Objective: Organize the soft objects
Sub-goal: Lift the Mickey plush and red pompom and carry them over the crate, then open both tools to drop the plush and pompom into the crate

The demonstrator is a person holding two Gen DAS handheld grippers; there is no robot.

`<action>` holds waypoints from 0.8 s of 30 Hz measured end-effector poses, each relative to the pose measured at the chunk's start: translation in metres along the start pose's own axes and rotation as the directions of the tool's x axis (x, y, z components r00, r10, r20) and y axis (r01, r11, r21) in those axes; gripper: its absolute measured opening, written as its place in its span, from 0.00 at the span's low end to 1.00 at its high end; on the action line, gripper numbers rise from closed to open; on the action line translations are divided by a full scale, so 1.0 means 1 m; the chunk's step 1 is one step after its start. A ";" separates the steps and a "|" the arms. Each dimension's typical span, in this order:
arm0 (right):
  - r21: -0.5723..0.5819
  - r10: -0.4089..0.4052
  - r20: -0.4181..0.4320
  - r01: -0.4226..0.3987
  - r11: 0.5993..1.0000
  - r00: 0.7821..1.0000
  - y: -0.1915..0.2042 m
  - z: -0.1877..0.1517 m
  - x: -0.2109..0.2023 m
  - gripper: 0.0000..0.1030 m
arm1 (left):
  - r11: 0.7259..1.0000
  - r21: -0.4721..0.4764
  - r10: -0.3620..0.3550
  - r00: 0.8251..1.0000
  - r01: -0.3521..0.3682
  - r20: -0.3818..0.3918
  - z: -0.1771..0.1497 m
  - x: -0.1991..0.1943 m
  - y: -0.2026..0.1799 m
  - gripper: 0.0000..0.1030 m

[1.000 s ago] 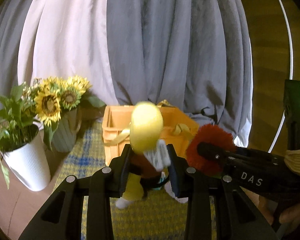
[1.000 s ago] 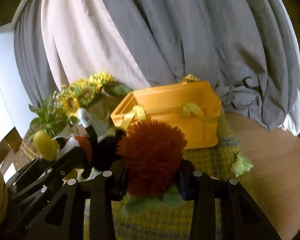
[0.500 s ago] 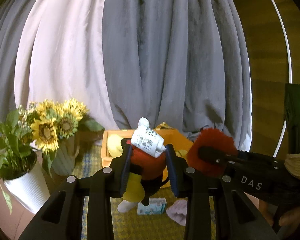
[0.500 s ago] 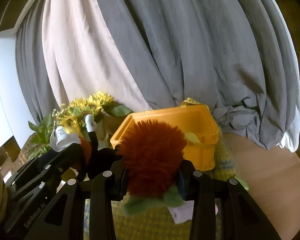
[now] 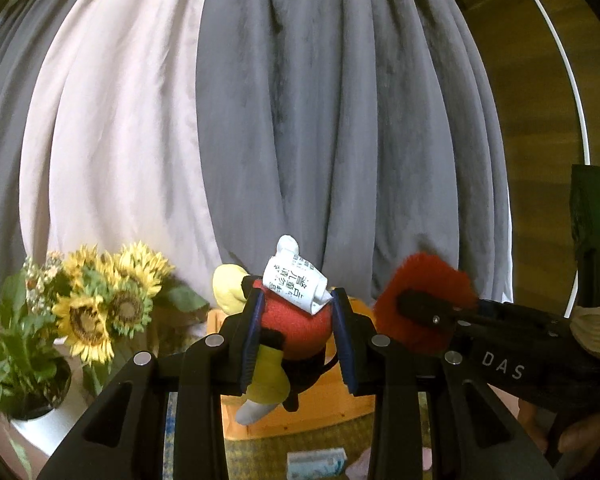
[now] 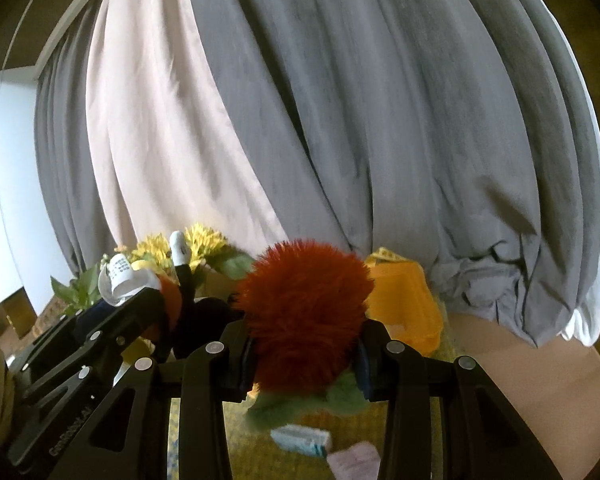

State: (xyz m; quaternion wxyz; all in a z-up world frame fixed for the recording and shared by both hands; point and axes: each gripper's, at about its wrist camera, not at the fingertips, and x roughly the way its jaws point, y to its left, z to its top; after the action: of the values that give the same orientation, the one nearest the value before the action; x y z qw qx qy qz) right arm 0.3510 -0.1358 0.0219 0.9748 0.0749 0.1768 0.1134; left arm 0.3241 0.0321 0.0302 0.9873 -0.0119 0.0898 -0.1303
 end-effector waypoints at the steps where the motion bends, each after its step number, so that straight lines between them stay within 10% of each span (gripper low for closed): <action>1: -0.001 0.000 0.006 0.000 1.000 1.000 0.000 0.003 0.002 0.38 | 1.000 0.004 0.000 1.000 0.000 0.004 0.002 0.003 0.000 0.32; 24: -0.001 -0.023 -0.006 0.023 1.000 1.000 -0.024 0.032 0.089 0.38 | 0.999 0.039 -0.004 0.999 0.006 -0.037 0.003 0.107 0.017 0.32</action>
State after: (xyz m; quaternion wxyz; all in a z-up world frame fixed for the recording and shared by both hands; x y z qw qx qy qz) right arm 0.4483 -0.1402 0.0179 0.9755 0.0723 0.1807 0.1027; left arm 0.4303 0.0206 0.0141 0.9852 0.0094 0.1056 -0.1346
